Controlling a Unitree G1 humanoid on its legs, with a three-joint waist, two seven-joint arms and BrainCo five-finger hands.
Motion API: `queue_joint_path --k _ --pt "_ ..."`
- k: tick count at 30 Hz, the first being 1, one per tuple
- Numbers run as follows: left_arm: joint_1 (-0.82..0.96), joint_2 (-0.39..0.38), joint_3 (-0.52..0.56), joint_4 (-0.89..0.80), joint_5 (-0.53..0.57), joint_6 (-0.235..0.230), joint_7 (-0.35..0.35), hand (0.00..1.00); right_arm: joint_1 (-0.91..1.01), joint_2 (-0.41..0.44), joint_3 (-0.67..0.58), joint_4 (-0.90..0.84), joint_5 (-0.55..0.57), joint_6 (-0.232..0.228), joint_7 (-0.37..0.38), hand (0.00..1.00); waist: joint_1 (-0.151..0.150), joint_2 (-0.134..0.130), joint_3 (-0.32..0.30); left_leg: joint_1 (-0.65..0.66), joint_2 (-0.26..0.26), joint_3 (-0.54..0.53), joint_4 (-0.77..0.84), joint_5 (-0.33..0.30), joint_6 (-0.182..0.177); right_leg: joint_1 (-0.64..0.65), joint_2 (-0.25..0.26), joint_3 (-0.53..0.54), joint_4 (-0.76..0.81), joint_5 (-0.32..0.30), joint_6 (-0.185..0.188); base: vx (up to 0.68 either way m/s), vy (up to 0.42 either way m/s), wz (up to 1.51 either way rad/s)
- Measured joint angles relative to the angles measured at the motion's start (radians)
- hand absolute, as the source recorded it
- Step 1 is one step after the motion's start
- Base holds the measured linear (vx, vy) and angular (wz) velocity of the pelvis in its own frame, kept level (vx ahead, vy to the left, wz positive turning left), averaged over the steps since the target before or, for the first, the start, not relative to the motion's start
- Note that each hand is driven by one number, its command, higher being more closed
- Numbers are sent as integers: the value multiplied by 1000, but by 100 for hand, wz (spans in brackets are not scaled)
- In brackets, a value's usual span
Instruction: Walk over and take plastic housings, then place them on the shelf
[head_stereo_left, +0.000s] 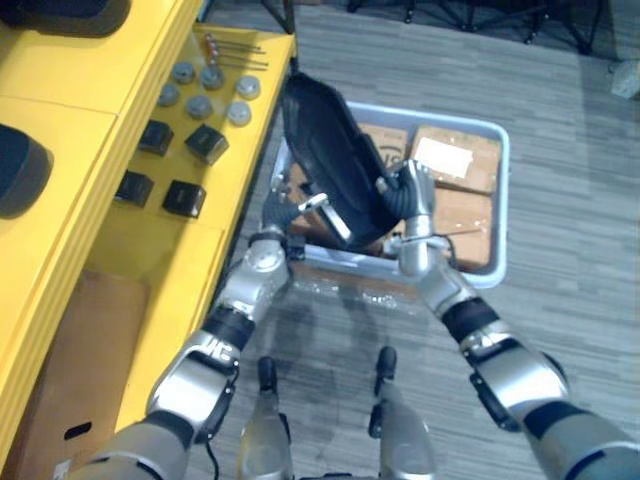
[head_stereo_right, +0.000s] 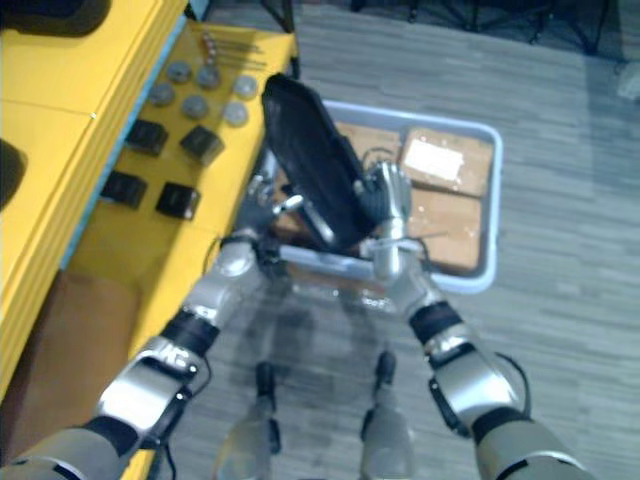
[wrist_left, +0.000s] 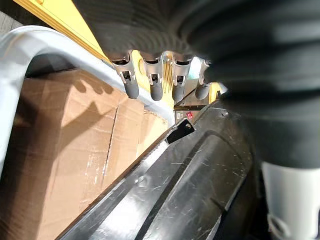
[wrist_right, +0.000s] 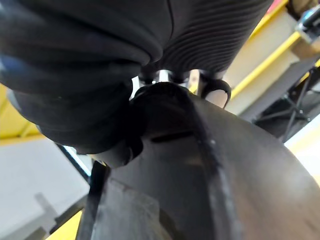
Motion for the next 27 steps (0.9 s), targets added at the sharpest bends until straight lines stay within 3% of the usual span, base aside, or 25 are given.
queue_joint_path --k 5,6,10,14,17,19,24,27 --pt "0 -2 2 0 17 -52 35 0 0 1 -1 27 22 37 -13 100 1 -1 -1 1 0 -1 0 0 0 0 0 0 0 0 0 0 0 0" --pt "0 -5 10 -2 18 -90 63 0 0 1 -3 38 41 59 -23 100 1 -1 -1 1 0 0 0 0 0 0 0 0 0 0 0 0 0 0" --pt "3 -8 66 -68 88 -171 147 0 0 -1 -17 67 78 88 -49 100 2 -1 -1 1 0 -1 0 0 0 0 0 0 0 0 0 0 0 0" --pt "6 -7 91 -140 126 -196 183 0 0 -3 -48 68 99 93 -71 100 5 -1 -1 -2 0 -1 0 -1 -1 -3 -1 0 0 -1 1 0 0 0" --pt "8 -8 97 -150 140 -182 202 0 0 -10 -52 68 102 93 -87 100 5 -1 0 -3 0 -1 0 -2 -2 -5 -1 0 0 -1 1 0 0 0" --pt "9 -8 113 -156 155 -146 201 0 0 -12 -54 68 107 93 -87 100 3 0 0 -6 -1 -2 0 -2 -2 -7 -1 -1 0 -1 1 0 0 0" --pt "48 -8 112 -155 151 6 139 0 -1 -18 -98 64 108 91 -103 100 2 2 1 -8 -1 -3 0 -2 -3 -8 -1 -2 0 -1 1 0 0 0" --pt "63 -9 107 -126 131 62 109 0 -2 -25 -112 49 108 90 -105 100 0 5 3 -8 -1 -1 1 -3 -3 -9 -1 -1 0 -1 1 0 0 0"
